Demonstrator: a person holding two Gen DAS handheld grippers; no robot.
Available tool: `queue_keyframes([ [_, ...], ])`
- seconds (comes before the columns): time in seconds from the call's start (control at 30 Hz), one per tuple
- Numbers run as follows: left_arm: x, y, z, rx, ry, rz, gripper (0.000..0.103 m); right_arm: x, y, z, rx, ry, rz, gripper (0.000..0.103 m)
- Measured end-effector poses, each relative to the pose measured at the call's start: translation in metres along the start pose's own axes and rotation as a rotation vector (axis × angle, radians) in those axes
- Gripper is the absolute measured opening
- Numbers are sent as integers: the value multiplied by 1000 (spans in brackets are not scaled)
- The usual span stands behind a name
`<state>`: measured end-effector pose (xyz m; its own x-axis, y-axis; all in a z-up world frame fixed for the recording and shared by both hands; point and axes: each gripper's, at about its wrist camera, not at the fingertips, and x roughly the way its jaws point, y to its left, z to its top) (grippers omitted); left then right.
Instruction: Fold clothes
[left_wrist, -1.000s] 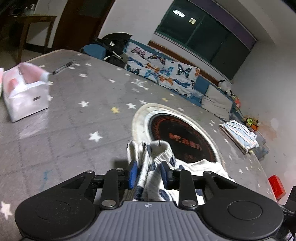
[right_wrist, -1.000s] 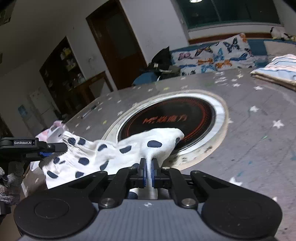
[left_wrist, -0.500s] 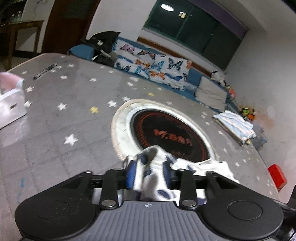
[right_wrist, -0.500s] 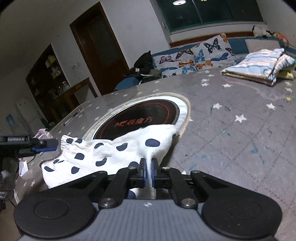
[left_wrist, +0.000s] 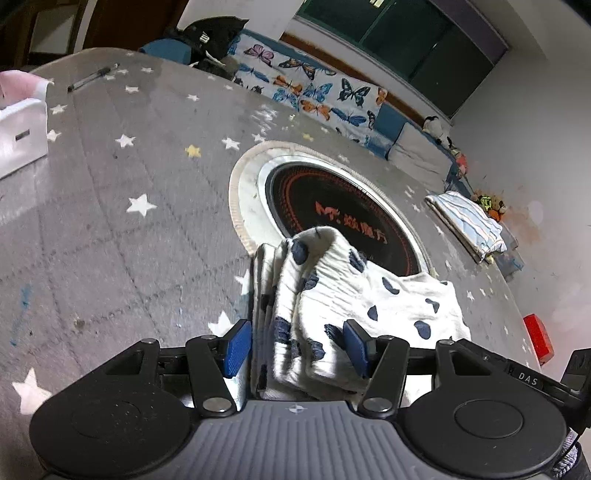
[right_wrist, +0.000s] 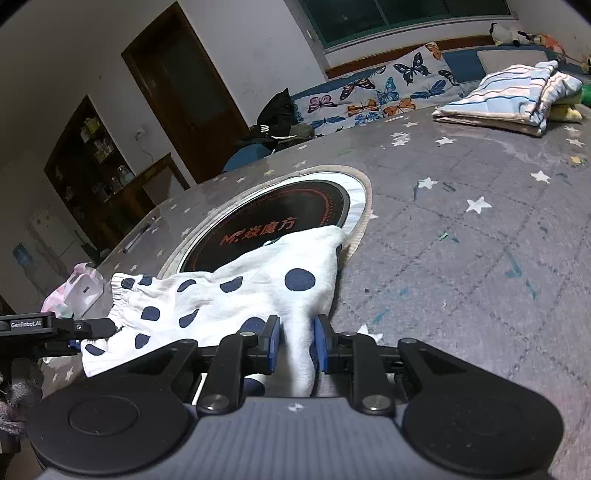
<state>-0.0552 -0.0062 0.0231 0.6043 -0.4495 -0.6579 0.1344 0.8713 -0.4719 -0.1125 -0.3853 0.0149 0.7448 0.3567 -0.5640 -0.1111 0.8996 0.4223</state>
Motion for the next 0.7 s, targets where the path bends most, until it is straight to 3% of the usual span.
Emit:
queue_keyframes([
  [0.17, 2, -2, 1, 24, 29, -19, 55, 5, 1, 2, -5, 6, 4, 20],
  [0.23, 4, -2, 1, 28, 39, -34, 46, 7, 2, 2, -10, 9, 8, 20],
  [0.3, 2, -2, 2, 20, 30, -39, 35, 6, 2, 2, -5, 0, 4, 8],
  [0.37, -2, -4, 3, 16, 17, -55, 30, 3, 2, 3, 0, -14, 3, 5],
  [0.7, 7, -56, 24, 95, 4, -135, 26, -25, -3, 23, -20, -126, -51, 4],
])
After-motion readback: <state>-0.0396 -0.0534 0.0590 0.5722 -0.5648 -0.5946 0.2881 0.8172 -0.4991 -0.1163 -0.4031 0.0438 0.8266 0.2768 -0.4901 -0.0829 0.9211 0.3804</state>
